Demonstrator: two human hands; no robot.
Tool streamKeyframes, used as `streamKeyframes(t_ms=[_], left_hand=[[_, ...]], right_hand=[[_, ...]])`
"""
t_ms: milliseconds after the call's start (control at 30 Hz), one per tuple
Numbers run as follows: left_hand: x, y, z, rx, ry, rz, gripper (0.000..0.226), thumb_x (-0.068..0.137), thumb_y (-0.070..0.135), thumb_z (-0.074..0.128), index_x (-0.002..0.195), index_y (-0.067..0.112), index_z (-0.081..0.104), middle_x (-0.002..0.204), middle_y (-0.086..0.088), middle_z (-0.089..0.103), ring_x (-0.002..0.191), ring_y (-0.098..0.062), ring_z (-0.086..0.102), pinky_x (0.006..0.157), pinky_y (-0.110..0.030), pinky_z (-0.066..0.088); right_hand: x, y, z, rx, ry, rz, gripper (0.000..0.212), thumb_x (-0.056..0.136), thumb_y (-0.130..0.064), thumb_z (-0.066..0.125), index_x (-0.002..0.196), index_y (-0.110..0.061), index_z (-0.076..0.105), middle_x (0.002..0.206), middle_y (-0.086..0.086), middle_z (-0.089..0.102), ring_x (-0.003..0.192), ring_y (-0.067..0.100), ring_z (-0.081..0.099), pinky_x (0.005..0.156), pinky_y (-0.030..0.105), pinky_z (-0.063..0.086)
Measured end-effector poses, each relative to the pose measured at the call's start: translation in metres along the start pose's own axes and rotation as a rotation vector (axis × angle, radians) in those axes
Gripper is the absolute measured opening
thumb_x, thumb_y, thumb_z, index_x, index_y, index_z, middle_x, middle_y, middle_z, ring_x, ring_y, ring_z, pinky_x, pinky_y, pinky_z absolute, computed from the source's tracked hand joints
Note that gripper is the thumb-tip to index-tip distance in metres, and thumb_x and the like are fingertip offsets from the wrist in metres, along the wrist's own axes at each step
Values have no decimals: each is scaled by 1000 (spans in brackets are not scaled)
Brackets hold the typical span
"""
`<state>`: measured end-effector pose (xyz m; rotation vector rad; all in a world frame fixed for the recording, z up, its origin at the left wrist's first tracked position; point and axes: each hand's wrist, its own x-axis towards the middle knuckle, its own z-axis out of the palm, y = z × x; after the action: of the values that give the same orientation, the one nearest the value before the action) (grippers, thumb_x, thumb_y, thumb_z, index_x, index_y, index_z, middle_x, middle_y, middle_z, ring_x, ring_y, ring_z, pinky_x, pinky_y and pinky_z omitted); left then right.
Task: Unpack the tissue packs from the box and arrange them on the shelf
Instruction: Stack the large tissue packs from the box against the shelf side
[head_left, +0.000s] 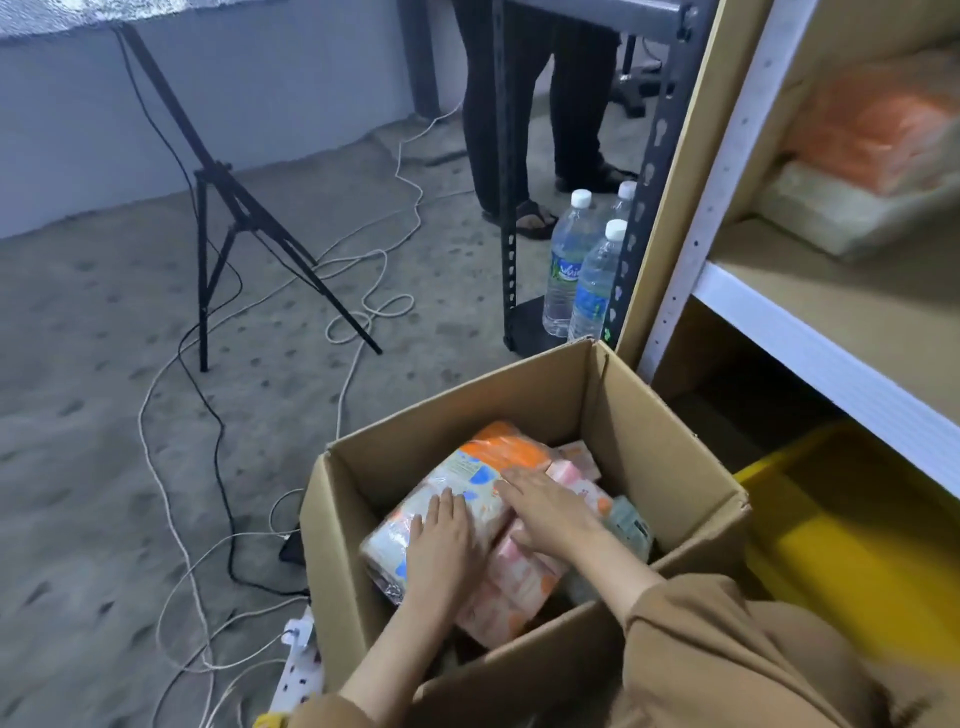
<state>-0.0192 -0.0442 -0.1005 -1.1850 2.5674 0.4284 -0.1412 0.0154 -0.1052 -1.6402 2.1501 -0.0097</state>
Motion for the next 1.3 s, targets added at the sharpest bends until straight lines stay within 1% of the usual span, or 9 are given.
streamKeyframes(t_ms=[67,133,333,533,667,900,1133,1233,1300], left_hand=[[7,-3,9,13,-67,12,66,83,49,38,115,-2,65,123,-17,66,111,-24,66,83,-40,58],[15,-8,30,38,-12,-33,70,64,60,48,91,3,77,96,-11,77,86,-23,75,61,-38,61],[20,-8,43,144,12,-5,62,68,41,35,113,3,54,105,-11,75,95,-25,73,70,-41,60],[24,-12,32,173,-13,12,53,75,24,38,111,-3,66,114,-17,70,102,-30,70,75,-44,60],[22,-9,13,139,-13,53,56,97,18,34,148,3,14,159,-11,16,148,-25,16,118,-41,20],[17,-11,-23,189,151,134,47,96,17,38,141,5,30,153,-10,32,144,-22,27,113,-37,28],[-19,14,-96,218,456,274,23,81,11,56,104,8,57,107,-5,64,107,-22,61,80,-30,48],[-41,44,-132,247,587,404,33,37,24,85,61,17,63,58,4,65,53,-13,67,41,-17,44],[-52,66,-146,194,601,468,28,44,21,83,65,15,64,61,1,68,56,-18,69,44,-22,49]], right_hand=[[15,1,3,-21,-31,-25,69,88,-20,53,145,-8,15,157,10,10,146,20,9,119,30,5],[28,0,4,-41,-65,-47,74,87,-20,56,145,-7,12,157,11,7,146,21,7,119,30,5],[54,3,4,-89,-126,-93,87,83,-15,61,146,-7,2,158,11,-1,146,21,2,119,29,6],[55,6,6,-93,-110,-108,73,87,-5,49,146,-5,5,158,13,4,146,22,7,118,32,13],[49,4,1,-102,-81,-116,65,88,-7,44,145,-3,12,156,15,14,145,24,15,117,33,17],[28,-9,-35,-99,-4,-84,55,90,-9,42,141,-3,24,152,12,27,141,22,25,110,36,30],[-29,-21,-109,-111,177,-9,52,89,-10,43,138,-6,30,148,11,35,137,23,32,106,35,33],[-73,-14,-146,-136,267,55,58,89,-11,45,143,-10,24,153,7,27,141,19,26,111,33,27],[-106,-5,-169,-169,326,120,62,88,-11,46,144,-12,20,155,7,22,143,18,23,114,35,25]])
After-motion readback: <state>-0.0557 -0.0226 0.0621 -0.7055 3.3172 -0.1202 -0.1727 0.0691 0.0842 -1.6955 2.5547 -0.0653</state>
